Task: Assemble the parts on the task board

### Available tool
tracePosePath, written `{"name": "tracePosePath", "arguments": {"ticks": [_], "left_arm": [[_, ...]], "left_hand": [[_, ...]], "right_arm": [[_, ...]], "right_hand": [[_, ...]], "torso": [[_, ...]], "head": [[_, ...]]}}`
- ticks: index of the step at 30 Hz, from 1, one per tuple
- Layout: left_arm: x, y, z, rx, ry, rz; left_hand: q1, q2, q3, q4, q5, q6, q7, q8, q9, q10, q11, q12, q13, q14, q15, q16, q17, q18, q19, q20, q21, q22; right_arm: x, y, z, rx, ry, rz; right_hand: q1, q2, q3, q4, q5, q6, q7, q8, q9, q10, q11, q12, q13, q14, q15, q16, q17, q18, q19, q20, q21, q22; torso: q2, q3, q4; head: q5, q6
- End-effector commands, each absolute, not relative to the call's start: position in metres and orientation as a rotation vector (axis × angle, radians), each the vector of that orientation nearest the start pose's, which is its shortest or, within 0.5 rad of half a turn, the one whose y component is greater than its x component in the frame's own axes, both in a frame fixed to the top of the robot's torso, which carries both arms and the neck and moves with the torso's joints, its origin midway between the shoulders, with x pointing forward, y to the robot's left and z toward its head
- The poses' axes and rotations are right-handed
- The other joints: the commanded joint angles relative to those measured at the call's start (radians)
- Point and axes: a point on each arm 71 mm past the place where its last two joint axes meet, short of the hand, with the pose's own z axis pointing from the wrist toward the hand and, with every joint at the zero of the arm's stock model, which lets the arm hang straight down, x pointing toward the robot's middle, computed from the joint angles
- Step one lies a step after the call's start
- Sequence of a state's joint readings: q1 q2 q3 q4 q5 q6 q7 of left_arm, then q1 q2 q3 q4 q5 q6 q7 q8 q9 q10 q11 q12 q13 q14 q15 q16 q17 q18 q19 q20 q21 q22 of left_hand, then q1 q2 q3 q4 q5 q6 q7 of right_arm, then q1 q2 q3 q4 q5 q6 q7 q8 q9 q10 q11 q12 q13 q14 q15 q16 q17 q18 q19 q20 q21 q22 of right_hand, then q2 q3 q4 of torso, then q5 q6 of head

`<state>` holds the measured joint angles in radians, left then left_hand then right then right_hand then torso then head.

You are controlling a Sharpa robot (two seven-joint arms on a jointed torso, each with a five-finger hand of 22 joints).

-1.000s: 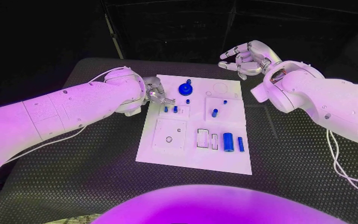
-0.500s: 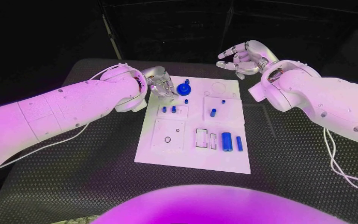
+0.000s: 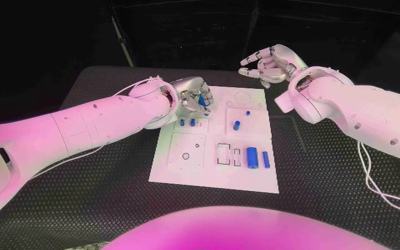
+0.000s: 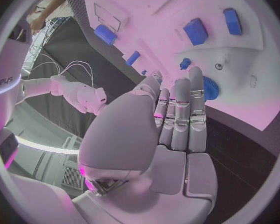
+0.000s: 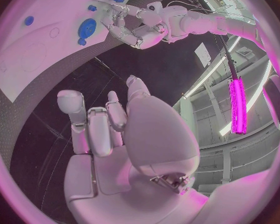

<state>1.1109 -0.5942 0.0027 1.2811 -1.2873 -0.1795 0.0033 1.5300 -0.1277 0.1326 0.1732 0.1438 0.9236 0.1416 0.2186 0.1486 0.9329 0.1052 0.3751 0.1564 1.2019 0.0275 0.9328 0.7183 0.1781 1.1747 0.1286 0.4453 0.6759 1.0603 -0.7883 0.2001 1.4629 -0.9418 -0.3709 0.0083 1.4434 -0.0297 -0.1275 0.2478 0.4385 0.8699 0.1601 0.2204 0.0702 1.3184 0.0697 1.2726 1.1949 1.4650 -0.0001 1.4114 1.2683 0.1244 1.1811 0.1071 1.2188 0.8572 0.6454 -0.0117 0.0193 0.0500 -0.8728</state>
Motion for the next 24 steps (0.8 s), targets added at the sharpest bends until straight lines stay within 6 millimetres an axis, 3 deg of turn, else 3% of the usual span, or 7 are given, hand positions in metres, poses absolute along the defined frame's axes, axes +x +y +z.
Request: {"name": "tracePosePath", "arguments": {"ticks": [1, 5, 9, 16, 24], "left_arm": [[0.509, 0.13, -0.236, 0.238, 1.803, -0.815], [0.512, 0.127, -0.242, 0.268, 1.824, -0.775], [0.516, 0.124, -0.246, 0.287, 1.837, -0.745], [0.519, 0.121, -0.251, 0.305, 1.88, -0.702], [0.52, 0.119, -0.256, 0.323, 1.93, -0.667]], "left_hand": [[-0.005, -0.008, -0.011, -0.001, 0.006, 0.014, 0.001, -0.016, -0.014, 0.001, -0.001, -0.013, -0.021, 0.072, -0.003, 0.134, 0.115, 0.003, 0.034, -0.005, 0.036, 0.026], [-0.007, -0.003, -0.016, -0.003, 0.007, 0.029, -0.002, -0.032, -0.027, 0.009, -0.006, -0.023, -0.043, 0.179, -0.01, 0.302, 0.291, 0.002, 0.089, -0.012, 0.099, 0.072], [-0.006, 0.003, -0.013, -0.006, 0.007, 0.042, -0.006, -0.045, -0.038, 0.022, -0.009, -0.031, -0.061, 0.232, -0.015, 0.389, 0.39, -0.023, 0.157, -0.017, 0.275, 0.214], [-0.004, 0.006, -0.004, -0.009, 0.008, 0.065, -0.012, -0.054, -0.047, 0.044, -0.015, -0.043, -0.081, 0.265, -0.021, 0.433, 0.438, -0.042, 0.204, -0.023, 0.411, 0.327], [-0.006, 0.009, 0.002, -0.008, 0.008, 0.083, -0.016, -0.057, -0.05, 0.065, -0.02, -0.048, -0.087, 0.275, -0.026, 0.441, 0.442, -0.05, 0.22, -0.026, 0.464, 0.372]], "right_arm": [[0.505, -0.201, -0.168, 0.449, 1.578, 1.038], [0.505, -0.2, -0.168, 0.449, 1.579, 1.04], [0.505, -0.199, -0.169, 0.448, 1.579, 1.042], [0.506, -0.198, -0.169, 0.447, 1.581, 1.043], [0.506, -0.198, -0.169, 0.446, 1.582, 1.045]], "right_hand": [[-0.006, 0.0, -0.001, 0.002, 0.007, -0.005, -0.002, 0.003, -0.001, -0.001, 0.001, 0.0, 0.002, 0.043, -0.006, -0.005, 0.001, 0.009, -0.002, -0.005, -0.005, 0.0], [-0.006, 0.0, -0.001, 0.002, 0.007, -0.005, -0.002, 0.003, -0.001, 0.0, 0.001, 0.001, 0.002, 0.043, -0.006, -0.005, 0.002, 0.009, -0.001, -0.005, -0.005, 0.0], [-0.006, 0.001, -0.001, 0.002, 0.008, -0.005, -0.002, 0.003, -0.001, 0.0, 0.001, 0.001, 0.002, 0.043, -0.006, -0.005, 0.002, 0.009, -0.001, -0.005, -0.005, 0.0], [-0.005, 0.001, 0.0, 0.002, 0.008, -0.005, -0.002, 0.004, -0.001, 0.001, 0.0, 0.002, 0.003, 0.044, -0.006, -0.005, 0.003, 0.009, -0.001, -0.005, -0.005, 0.001], [-0.005, 0.001, 0.0, 0.002, 0.008, -0.004, -0.002, 0.004, -0.001, 0.001, 0.0, 0.002, 0.003, 0.044, -0.006, -0.005, 0.003, 0.009, -0.001, -0.005, -0.005, 0.001]], "torso": [[0.0, -0.0004, 0.0001], [0.0, -0.0003, 0.0006], [0.001, -0.0004, 0.0002], [0.0, 0.0003, -0.0003], [-0.001, 0.0005, 0.0017]], "head": [[-0.001, 0.0], [-0.002, 0.0], [-0.004, 0.0], [-0.005, 0.0], [-0.005, 0.0]]}}
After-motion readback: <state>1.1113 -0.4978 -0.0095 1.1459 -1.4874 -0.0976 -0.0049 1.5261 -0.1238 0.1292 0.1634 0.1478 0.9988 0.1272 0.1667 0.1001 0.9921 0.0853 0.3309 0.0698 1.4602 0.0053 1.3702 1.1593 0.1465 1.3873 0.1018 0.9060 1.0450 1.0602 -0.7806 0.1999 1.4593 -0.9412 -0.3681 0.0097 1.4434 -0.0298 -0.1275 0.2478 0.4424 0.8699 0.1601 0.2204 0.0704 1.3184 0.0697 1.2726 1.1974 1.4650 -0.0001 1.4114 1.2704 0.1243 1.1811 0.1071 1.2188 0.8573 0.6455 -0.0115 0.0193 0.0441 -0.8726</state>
